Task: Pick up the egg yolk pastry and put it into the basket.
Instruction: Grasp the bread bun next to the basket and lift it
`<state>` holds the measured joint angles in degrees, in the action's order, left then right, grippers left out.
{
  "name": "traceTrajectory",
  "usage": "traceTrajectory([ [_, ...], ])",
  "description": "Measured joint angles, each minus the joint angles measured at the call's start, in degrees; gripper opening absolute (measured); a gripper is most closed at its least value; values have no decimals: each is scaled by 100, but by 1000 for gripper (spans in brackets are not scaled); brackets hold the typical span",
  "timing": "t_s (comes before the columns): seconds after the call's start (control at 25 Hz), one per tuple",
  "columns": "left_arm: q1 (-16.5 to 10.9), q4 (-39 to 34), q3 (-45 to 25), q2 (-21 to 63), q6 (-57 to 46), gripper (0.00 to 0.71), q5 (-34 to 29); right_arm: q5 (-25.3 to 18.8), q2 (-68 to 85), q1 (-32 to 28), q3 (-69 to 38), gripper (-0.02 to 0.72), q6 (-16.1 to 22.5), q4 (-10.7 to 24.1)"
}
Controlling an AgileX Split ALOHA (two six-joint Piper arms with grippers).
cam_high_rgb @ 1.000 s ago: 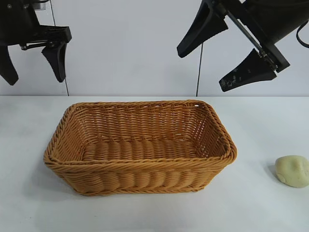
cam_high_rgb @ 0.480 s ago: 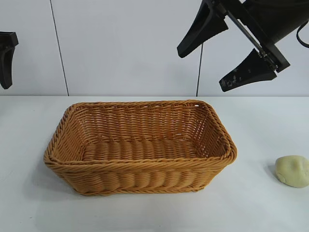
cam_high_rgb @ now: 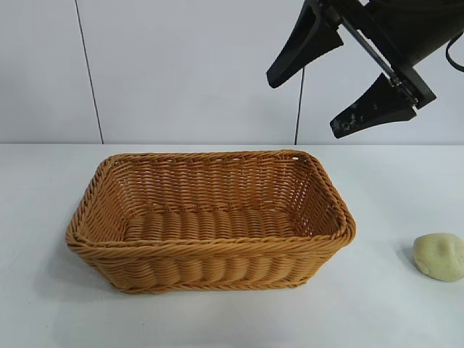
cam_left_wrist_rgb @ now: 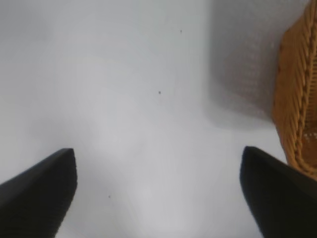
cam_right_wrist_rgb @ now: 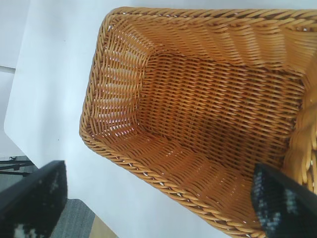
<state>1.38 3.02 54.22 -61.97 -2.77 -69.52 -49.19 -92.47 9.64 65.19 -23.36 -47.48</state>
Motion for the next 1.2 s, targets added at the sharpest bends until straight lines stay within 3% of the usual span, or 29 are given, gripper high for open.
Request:
traceTrajectory([
  [0.16,0,-1,-1003,1478,0,690,37,0,0,0,0,695,0,0],
  [0.44,0,-6,-2355,3790,4,690,796,-6,0,0,0,695,0,0],
  [0.68,0,4,-2590,4982,24,690,831,-10,0,0,52,695,5,245],
  [0.8,0,6,-2596,5358,24,690,842,-45,0,0,183,695,327,916],
  [1.04,0,6,-2596,6163,29,690,842,-235,0,0,605,695,1608,3090],
  [1.12,0,10,-2596,6211,34,690,842,-372,0,-19,679,695,1936,3636],
  [1.2,0,10,-2606,6230,34,690,842,-458,0,-152,681,695,2071,3907],
])
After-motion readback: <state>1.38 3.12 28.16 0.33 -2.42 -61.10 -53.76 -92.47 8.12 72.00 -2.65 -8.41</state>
